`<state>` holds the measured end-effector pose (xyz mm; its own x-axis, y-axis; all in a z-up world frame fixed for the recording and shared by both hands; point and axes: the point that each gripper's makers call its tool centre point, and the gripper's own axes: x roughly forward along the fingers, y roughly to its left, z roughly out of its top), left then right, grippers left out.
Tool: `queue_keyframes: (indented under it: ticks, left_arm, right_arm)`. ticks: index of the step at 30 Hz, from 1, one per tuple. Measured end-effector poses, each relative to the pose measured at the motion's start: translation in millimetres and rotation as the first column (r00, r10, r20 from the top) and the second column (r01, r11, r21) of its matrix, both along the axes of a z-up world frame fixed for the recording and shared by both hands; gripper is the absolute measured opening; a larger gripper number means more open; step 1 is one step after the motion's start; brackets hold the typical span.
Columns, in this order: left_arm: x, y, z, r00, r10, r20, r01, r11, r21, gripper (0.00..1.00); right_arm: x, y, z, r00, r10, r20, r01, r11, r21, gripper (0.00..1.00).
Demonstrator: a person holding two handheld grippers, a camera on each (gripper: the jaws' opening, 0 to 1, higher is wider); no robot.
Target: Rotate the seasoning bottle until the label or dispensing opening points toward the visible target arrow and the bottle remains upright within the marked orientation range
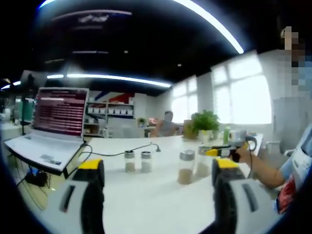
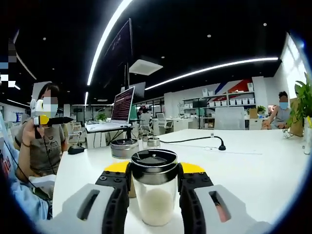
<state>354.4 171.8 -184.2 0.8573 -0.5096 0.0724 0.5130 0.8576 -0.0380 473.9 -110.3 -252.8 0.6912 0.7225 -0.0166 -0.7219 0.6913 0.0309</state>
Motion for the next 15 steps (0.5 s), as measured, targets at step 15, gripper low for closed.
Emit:
queue_keyframes:
  ticks: [15]
  left_arm:
    - [-0.7, 1.4, -0.7, 1.000, 0.005, -0.005, -0.005, 1.000, -0.007, 0.97]
  right_arm:
    - [-2.1, 1.8, -1.2, 0.996, -0.091, 0.020, 0.091, 0.995, -0.026, 0.36]
